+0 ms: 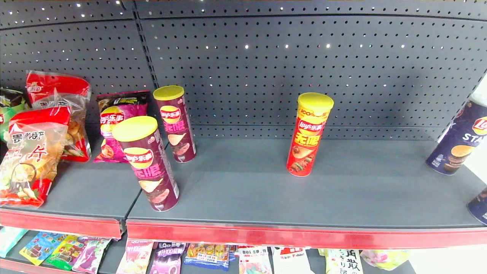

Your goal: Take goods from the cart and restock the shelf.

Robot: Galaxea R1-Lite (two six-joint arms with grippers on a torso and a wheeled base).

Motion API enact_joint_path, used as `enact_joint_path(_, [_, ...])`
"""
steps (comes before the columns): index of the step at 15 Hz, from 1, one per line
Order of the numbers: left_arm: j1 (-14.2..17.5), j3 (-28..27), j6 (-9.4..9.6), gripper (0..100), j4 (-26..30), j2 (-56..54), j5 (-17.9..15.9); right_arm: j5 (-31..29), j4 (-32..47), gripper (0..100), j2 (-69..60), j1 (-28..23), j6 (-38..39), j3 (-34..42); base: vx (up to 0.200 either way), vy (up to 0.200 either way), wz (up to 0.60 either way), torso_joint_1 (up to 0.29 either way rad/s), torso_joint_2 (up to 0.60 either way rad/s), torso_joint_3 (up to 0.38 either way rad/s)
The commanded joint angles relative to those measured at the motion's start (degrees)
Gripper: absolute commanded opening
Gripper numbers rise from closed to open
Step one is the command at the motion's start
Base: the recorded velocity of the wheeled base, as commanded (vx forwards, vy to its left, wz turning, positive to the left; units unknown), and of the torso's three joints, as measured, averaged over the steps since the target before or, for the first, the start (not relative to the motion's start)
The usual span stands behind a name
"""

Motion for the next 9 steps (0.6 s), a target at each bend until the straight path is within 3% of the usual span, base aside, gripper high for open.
enact_joint_path(1, [0.0, 0.0, 0.00, 100, 0.0, 0.1, 0.0, 0.0, 0.0, 100, 0.0, 0.1, 0.0, 0.0, -0.200, 0.000, 0.00, 0.041, 0.01, -0.002])
enact_joint_path(6, [0.0, 0.0, 0.00, 100, 0.0, 0.1, 0.0, 0.0, 0.0, 100, 0.0, 0.1, 0.0, 0.0, -0.200, 0.000, 0.00, -0.004, 0.00, 0.001])
enact_joint_path(9, [0.0, 0.0, 0.00, 100, 0.0, 0.1, 0.0, 0.1, 0.0, 100, 0.0, 0.0, 0.0, -0.1, 0.000, 0.000, 0.00, 0.000, 0.00, 0.000])
